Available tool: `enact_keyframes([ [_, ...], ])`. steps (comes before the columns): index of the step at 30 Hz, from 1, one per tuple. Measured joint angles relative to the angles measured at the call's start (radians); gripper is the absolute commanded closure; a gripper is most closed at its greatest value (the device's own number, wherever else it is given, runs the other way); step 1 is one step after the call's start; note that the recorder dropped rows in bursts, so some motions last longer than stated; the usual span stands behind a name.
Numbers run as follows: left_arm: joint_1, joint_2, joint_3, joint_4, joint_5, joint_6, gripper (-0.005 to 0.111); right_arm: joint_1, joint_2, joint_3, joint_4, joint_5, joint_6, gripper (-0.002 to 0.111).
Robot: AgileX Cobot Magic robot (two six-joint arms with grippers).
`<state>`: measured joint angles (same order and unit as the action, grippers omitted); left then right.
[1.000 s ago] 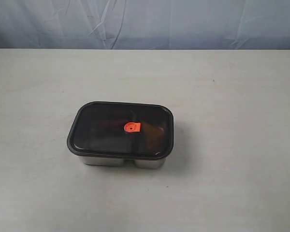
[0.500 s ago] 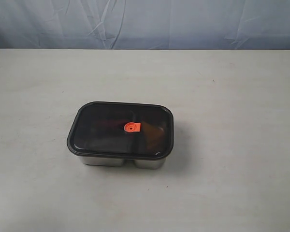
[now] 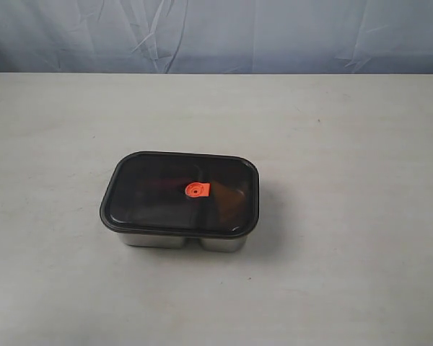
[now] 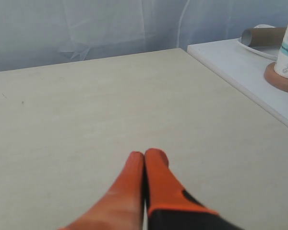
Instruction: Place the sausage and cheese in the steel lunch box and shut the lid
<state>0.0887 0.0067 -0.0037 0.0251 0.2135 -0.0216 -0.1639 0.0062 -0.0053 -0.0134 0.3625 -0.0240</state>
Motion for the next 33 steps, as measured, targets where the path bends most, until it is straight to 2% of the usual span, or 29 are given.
enact_keyframes([
  [33,0.000,0.000,0.000,0.019,0.000,0.000,0.107,0.000,0.000,0.000,0.000,0.000,0.000,0.109],
])
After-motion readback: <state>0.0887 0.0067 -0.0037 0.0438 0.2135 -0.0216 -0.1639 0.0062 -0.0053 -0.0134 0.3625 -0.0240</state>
